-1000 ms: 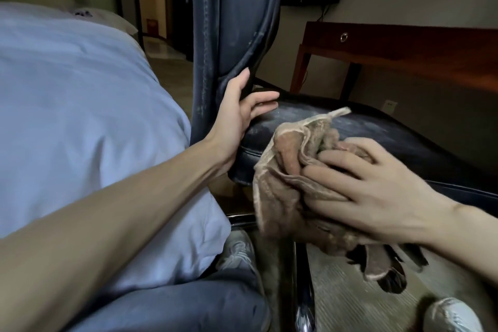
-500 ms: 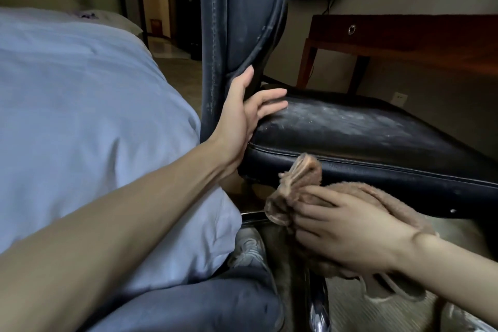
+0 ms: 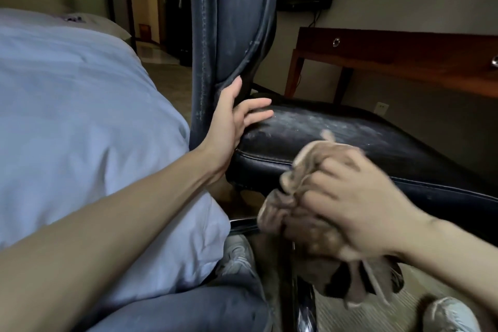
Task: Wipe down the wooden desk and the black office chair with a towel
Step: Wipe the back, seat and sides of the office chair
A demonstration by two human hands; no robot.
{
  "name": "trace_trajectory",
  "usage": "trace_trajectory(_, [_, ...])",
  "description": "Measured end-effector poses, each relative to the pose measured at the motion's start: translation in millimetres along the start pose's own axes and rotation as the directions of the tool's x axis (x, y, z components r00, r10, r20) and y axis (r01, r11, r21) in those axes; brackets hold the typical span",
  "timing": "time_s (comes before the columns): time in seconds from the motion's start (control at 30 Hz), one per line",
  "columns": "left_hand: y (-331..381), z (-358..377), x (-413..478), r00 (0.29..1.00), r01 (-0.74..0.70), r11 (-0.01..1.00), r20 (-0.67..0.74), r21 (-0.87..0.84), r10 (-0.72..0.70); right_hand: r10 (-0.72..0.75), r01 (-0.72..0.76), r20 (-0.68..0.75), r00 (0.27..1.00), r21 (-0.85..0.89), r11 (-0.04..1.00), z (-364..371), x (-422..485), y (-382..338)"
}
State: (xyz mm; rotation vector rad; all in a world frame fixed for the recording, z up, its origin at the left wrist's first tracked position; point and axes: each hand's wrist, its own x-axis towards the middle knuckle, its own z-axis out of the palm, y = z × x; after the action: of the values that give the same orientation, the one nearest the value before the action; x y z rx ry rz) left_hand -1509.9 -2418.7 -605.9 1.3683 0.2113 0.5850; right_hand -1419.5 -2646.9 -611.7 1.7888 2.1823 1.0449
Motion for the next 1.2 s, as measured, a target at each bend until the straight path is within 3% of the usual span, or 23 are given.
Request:
trace_trajectory(0.07, [2,6,1,0.997,-0.017,0.999,-0.073,0.03,0.019,0.147,-0.146,-0.128,0.981,0.02,0.989,-10,-11,24])
trace_trajectory(0.13, [5,12,3,0.992,-0.021,1.0,-0.124,0.013,0.022,0.318,-0.3,-0.124,0.94,0.143,0.943,-16,0,41])
trace_trajectory(0.2, [6,17,5,0.988,-0.035,0.998,-0.151,-0.049,0.027,0.39,-0.377,0.019,0.921,0.307,0.874,-17,27,42])
trace_trajectory(0.3, [6,16,11,0.988,-0.02,0.999,-0.156,-0.036,0.014,0.384,-0.469,0.27,0.883,0.459,0.754,-2,66,30])
trace_trajectory(0.37, [5,13,16,0.986,-0.008,1.0,-0.165,-0.008,0.006,0.457,-0.561,0.326,0.827,0.442,0.7,4,66,35])
trace_trajectory(0.47, [4,7,20,0.98,-0.01,1.0,-0.199,0.011,0.012,0.549,-0.616,0.28,0.787,0.325,0.717,-8,22,58])
trace_trajectory(0.53, [2,5,21,0.976,-0.003,1.0,-0.218,0.026,0.009,0.658,-0.712,0.271,0.702,0.295,0.637,-21,-28,77])
trace_trajectory(0.63, [4,5,21,0.968,0.042,0.997,-0.248,0.066,-0.024,0.814,-0.813,0.212,0.542,0.38,0.442,-37,-89,100])
trace_trajectory(0.73, [9,10,23,0.961,0.096,0.989,-0.27,0.115,-0.062,0.852,-0.77,0.136,0.505,0.518,0.374,-46,-92,123])
trace_trajectory(0.8, [14,13,28,0.951,0.121,0.983,-0.299,0.135,-0.077,0.832,-0.838,0.283,0.476,0.432,0.333,-44,-79,133])
trace_trajectory(0.87, [20,16,37,0.945,0.116,0.974,-0.325,0.196,-0.047,0.815,-0.933,0.457,0.356,0.218,0.285,-34,-72,135])
trace_trajectory(0.93, [22,18,47,0.943,0.117,0.948,-0.332,0.297,-0.012,0.767,-0.958,0.574,0.287,0.175,0.227,-18,-69,130])
trace_trajectory(1.07, [19,24,57,0.93,0.164,0.963,-0.358,0.211,-0.08,0.71,-0.921,0.614,0.344,0.37,0.126,14,-59,129])
trace_trajectory(1.2, [23,24,61,0.915,0.2,0.974,-0.375,0.11,-0.146,0.645,-0.843,0.588,0.488,0.51,0.173,31,-10,136])
